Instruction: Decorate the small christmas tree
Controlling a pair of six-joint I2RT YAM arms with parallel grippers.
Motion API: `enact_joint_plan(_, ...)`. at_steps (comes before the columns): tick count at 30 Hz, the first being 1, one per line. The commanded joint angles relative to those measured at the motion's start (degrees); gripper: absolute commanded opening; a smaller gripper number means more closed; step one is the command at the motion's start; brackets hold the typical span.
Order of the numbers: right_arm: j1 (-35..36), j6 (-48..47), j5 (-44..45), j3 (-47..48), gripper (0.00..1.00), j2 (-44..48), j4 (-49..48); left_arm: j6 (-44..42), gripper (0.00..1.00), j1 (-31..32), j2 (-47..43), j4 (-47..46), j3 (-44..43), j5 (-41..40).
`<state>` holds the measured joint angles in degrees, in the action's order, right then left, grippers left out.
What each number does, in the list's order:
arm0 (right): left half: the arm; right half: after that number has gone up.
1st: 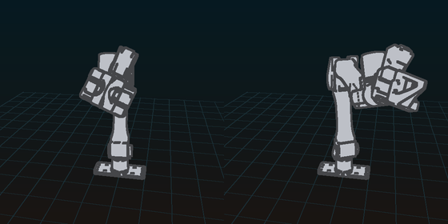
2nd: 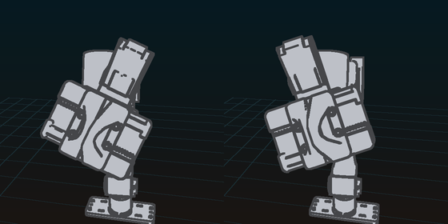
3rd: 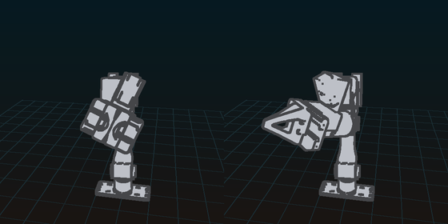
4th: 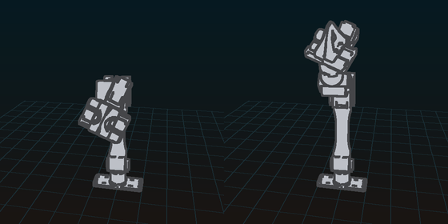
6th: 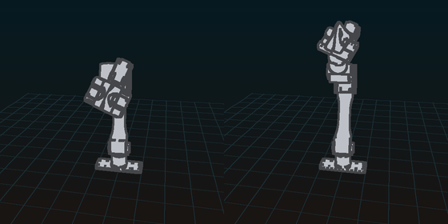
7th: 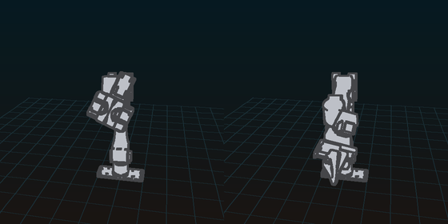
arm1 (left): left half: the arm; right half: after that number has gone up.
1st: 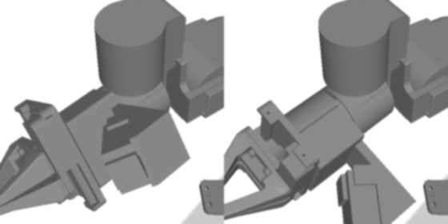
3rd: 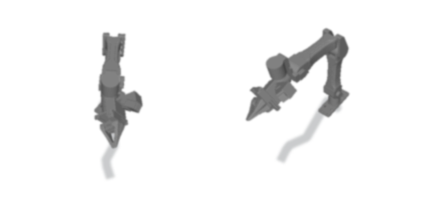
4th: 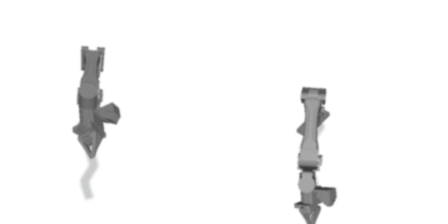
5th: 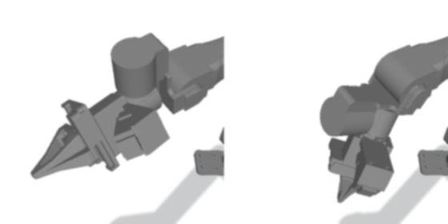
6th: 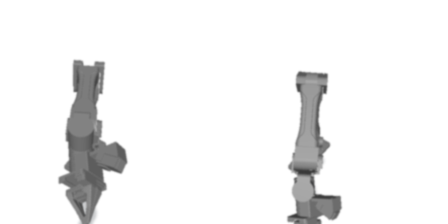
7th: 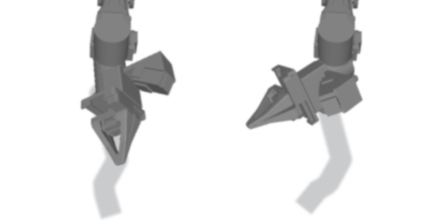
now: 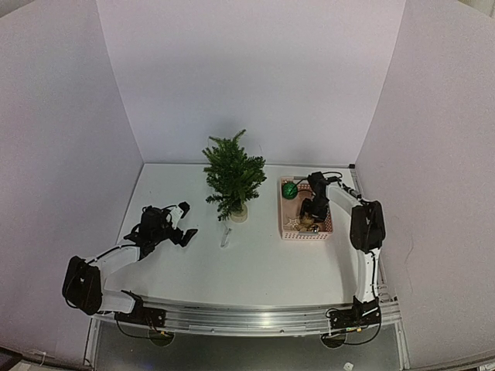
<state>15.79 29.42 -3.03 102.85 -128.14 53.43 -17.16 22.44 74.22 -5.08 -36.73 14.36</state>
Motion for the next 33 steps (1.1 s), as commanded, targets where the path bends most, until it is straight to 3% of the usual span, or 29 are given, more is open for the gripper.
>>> enact_joint_plan(1, 0.1, 0.9, -1.1, 1.3, 0.61, -0.8, 1.1, -1.3, 0.99, -0.3, -1.2, -2.0, -1.5, 0.9)
enact_joint_plan(5, 0.1, 0.8, -1.6, 1.2, 0.54, -0.8, 1.0, -1.8, 0.99, -0.3, -1.0, -2.4, -1.3, 0.9)
enact_joint_plan(11, 0.1, 1.0, -1.7, 2.0, 0.25, -0.1, 1.1, -2.4, 1.0, -0.3, -0.9, -2.5, -1.4, 0.9)
enact_joint_plan(23, 0.1, 0.1, 0.3, 10.5, 0.18, 8.3, 4.0, -2.3, 0.99, -0.4, -1.5, -3.2, -1.2, 0.4)
enact_joint_plan(33, 2.1, -3.4, -4.9, 20.3, 0.18, 18.5, 4.0, 0.5, 0.99, -0.3, -2.2, -9.7, 0.7, 0.3)
